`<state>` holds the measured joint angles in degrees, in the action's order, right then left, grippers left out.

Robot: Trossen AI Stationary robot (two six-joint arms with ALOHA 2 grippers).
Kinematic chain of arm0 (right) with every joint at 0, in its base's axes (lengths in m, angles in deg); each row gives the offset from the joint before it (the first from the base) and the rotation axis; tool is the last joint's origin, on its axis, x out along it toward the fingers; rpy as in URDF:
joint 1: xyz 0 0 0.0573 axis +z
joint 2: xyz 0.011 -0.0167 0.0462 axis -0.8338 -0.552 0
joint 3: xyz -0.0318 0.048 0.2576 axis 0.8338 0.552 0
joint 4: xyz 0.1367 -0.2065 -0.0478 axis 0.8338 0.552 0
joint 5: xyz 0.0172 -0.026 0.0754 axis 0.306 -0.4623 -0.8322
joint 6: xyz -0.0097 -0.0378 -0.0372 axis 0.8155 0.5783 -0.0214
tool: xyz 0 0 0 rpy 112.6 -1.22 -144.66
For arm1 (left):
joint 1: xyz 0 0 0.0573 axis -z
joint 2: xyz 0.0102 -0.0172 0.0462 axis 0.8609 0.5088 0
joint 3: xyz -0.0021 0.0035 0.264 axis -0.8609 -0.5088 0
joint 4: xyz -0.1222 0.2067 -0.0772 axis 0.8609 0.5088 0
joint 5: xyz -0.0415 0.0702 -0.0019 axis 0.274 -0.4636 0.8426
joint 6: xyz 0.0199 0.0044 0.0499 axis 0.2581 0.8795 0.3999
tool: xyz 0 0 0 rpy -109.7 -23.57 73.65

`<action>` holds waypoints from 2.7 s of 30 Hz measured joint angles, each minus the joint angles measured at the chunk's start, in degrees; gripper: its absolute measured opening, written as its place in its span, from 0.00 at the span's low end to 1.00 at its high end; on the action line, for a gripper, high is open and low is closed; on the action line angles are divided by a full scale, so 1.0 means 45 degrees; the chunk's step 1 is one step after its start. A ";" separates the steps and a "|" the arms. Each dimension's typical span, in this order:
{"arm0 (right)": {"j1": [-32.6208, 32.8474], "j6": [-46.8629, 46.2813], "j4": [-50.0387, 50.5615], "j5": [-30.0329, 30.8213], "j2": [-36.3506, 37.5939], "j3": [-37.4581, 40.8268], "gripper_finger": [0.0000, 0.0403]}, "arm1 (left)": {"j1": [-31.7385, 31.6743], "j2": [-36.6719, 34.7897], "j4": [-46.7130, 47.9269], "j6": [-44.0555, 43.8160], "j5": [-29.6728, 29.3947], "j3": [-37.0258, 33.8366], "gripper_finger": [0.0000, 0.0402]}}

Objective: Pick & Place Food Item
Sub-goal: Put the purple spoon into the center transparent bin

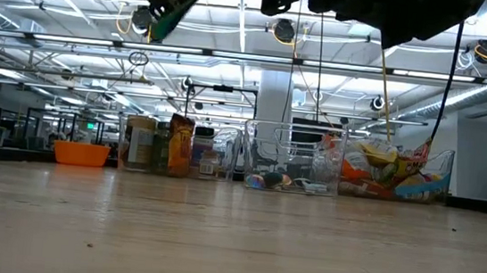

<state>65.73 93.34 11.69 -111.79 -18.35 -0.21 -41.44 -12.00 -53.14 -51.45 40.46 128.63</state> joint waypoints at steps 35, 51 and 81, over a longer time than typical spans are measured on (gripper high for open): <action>-0.2820 0.1092 0.9094 0.6637 0.5524 0.0520 0.00 | 0.0359 -0.0374 -0.0671 -0.0156 -0.2410 0.0015 0.68; -0.7600 0.0334 0.5227 0.4612 0.1912 0.1821 0.00 | 0.0272 -0.0364 -0.0351 -0.0146 -0.2429 0.0015 0.69; -0.8310 -0.0145 0.4526 0.3275 0.0453 0.1812 0.28 | 0.0277 -0.0359 0.0016 -0.0346 -0.2439 0.0010 0.67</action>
<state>28.33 92.69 32.06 -97.05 -16.31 7.94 -40.19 -13.62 -53.07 -53.01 29.48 128.67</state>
